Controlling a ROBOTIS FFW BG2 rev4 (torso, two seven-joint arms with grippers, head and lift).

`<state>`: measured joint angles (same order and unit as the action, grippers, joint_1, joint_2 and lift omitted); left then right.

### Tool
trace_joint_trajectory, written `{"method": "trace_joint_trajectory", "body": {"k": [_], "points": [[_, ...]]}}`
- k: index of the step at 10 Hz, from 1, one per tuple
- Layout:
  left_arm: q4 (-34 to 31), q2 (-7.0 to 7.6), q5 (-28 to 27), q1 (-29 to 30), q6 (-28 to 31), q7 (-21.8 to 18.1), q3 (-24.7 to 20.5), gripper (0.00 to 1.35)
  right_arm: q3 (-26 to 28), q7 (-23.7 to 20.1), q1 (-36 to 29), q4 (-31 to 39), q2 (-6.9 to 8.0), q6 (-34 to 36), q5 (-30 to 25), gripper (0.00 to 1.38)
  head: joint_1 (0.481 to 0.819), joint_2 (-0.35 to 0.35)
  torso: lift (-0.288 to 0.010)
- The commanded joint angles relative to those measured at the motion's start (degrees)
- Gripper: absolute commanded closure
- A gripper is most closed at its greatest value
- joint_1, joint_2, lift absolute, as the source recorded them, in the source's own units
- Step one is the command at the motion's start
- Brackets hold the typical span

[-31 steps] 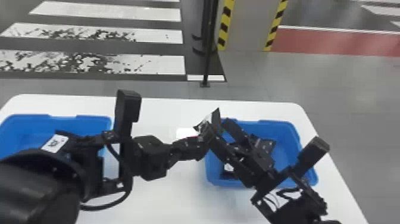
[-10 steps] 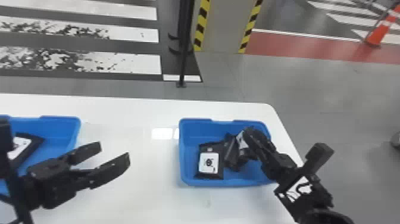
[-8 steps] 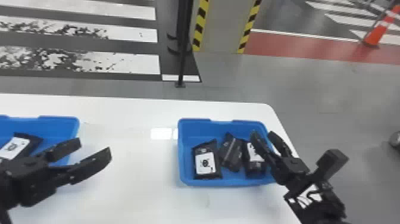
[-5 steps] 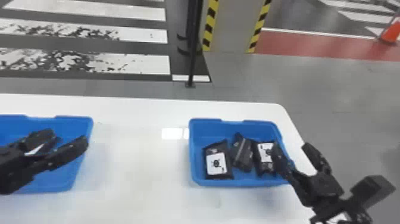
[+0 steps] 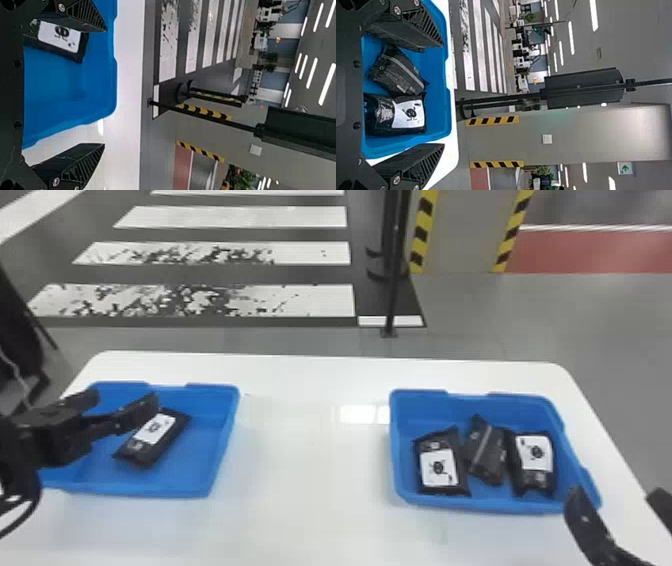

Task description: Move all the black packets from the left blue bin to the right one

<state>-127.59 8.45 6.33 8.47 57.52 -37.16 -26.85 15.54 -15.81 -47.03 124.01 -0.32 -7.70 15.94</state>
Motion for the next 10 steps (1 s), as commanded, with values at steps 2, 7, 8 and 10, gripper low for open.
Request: {"method": "trace_joint_trajectory", "body": {"k": [2, 7, 8, 10], "points": [[6.16, 2.09, -8.16, -5.8, 10.4, 0.6, 1.72, 0.11, -0.23, 0.07, -2.32, 0.37, 0.37, -0.03, 0.85, 0.14, 0.695, 0.073, -0.146], [25.28, 3.59, -18.44, -18.32, 12.79, 1.83, 7.66, 0.12, -0.35, -0.63, -1.48, -1.32, 0.37, 1.09, 2.34, 0.15, 0.695, 0.137, -0.146], [29.36, 3.94, -19.01, -20.42, 13.63, 2.0, 9.49, 0.12, -0.35, -0.8, -1.2, -1.74, 0.37, 1.23, 2.57, 0.15, 0.695, 0.138, -0.146], [34.71, 3.94, -19.58, -23.1, 13.91, 3.06, 11.54, 0.13, -0.35, -1.16, -0.64, -2.58, 0.37, 1.65, 3.14, 0.15, 0.695, 0.13, -0.146]]}}
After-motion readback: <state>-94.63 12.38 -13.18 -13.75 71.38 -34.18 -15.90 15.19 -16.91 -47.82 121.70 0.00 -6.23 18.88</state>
